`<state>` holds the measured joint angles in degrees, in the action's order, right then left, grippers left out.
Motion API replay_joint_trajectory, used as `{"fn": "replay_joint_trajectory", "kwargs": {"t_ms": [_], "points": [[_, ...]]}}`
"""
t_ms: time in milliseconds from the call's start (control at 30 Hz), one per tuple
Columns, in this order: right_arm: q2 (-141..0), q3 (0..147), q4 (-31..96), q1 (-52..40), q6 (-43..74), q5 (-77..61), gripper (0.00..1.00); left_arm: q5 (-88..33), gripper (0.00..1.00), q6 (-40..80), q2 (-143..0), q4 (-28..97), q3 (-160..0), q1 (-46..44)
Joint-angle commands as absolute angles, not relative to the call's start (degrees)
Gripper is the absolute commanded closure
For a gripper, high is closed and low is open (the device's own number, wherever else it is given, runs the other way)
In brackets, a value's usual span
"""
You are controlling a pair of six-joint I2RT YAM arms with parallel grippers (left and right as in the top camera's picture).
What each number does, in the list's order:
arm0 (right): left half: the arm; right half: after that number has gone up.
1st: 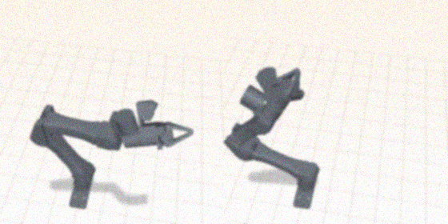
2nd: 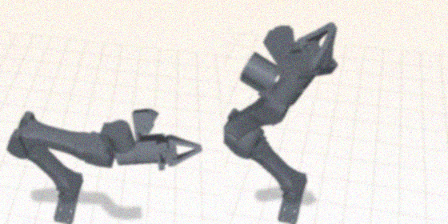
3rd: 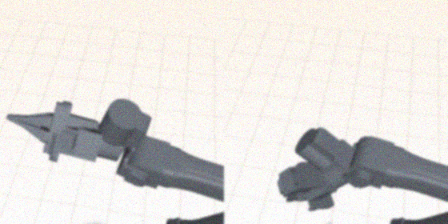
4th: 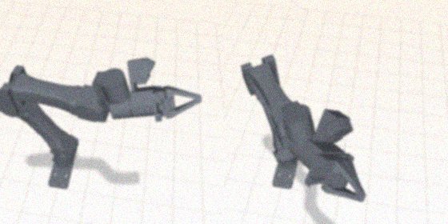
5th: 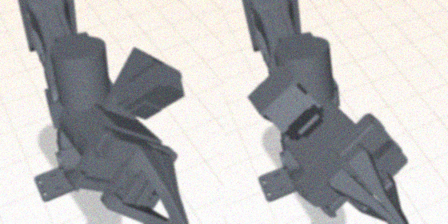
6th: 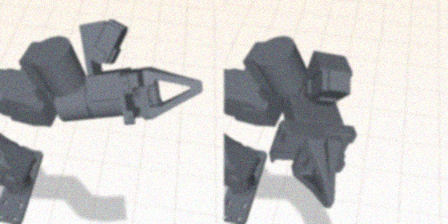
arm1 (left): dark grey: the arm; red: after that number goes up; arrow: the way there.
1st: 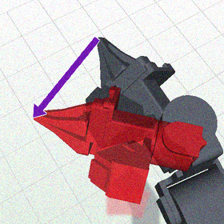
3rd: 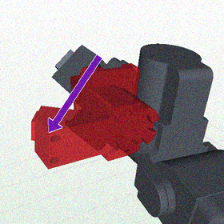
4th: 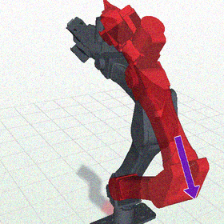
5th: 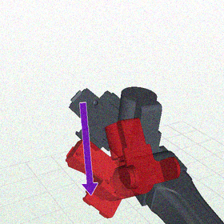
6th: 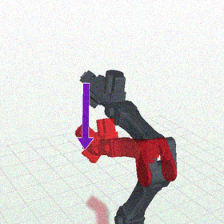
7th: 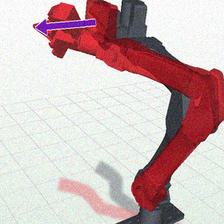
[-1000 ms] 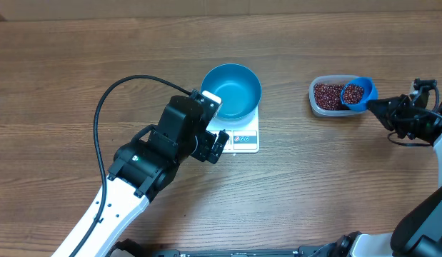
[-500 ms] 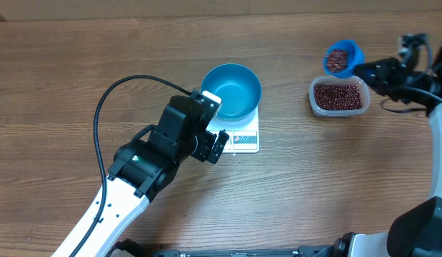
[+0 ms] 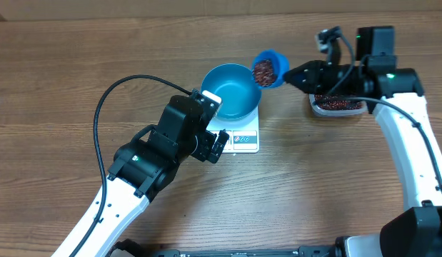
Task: Scoop item into bowl and weigh 150g on scale
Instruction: 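Carry the bean-filled scoop over the teal bowl with the right gripper, then tilt the scoop with the right gripper to pour beans into the bowl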
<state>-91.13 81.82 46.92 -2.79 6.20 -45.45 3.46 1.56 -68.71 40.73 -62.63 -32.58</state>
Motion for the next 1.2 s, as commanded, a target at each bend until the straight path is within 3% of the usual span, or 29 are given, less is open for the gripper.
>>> {"fn": "replay_joint_trajectory", "kwargs": {"t_ms": [0,600,1167], "points": [[-89.58,83.74,45.76,-5.72,6.0,-42.7,0.96,1.48,0.01,1.96,-68.73,40.16,-64.36,-32.38],[-89.65,83.64,41.56,-17.98,3.99,-21.65,0.96,0.38,0.0,1.93,-68.73,40.01,-64.36,-32.38],[-89.86,83.57,40.23,-18.04,-9.19,-20.6,0.96,0.34,0.0,1.96,-68.73,40.01,-64.36,-32.38]]}}
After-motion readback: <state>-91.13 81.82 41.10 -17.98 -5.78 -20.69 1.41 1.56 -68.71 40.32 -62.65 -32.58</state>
